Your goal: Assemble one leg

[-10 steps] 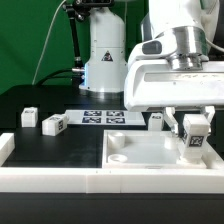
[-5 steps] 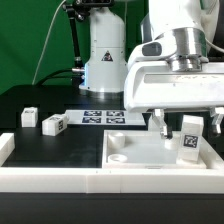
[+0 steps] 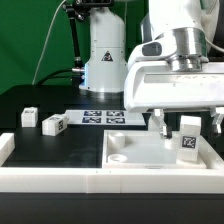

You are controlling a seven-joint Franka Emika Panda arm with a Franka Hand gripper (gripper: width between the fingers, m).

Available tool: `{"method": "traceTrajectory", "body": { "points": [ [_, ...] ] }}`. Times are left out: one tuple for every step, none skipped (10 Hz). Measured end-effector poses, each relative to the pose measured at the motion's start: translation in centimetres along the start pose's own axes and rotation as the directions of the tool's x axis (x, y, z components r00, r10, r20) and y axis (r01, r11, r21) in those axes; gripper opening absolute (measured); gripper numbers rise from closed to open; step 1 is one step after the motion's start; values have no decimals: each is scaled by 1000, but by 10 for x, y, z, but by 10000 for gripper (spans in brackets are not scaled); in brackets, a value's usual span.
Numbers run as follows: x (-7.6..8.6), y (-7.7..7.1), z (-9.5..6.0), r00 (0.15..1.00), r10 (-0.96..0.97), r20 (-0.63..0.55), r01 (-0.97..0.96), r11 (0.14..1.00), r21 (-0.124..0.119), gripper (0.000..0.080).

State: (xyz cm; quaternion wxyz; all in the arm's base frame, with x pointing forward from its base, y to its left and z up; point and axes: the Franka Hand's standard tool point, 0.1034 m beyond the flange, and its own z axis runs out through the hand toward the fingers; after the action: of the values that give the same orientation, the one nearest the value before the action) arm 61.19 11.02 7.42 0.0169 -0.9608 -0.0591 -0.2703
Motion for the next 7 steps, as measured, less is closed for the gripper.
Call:
{"method": "traceTrajectory", "body": {
  "points": [
    [10, -1, -11, 1000, 3, 13, -3, 1000, 11, 649],
    [15, -1, -18, 1000, 5, 21, -6, 1000, 17, 649],
    [11, -3, -16, 999, 5, 47, -6, 1000, 24, 649],
    [10, -3, -15, 999, 5, 52, -6, 1000, 25, 649],
    [6, -4, -12, 993, 7, 118, -12, 999, 41, 649],
    [11, 3, -6, 979, 18, 204, -30, 998, 56, 649],
    [16, 8, -2, 956, 27, 291, -49, 996, 68, 649]
  ]
}}
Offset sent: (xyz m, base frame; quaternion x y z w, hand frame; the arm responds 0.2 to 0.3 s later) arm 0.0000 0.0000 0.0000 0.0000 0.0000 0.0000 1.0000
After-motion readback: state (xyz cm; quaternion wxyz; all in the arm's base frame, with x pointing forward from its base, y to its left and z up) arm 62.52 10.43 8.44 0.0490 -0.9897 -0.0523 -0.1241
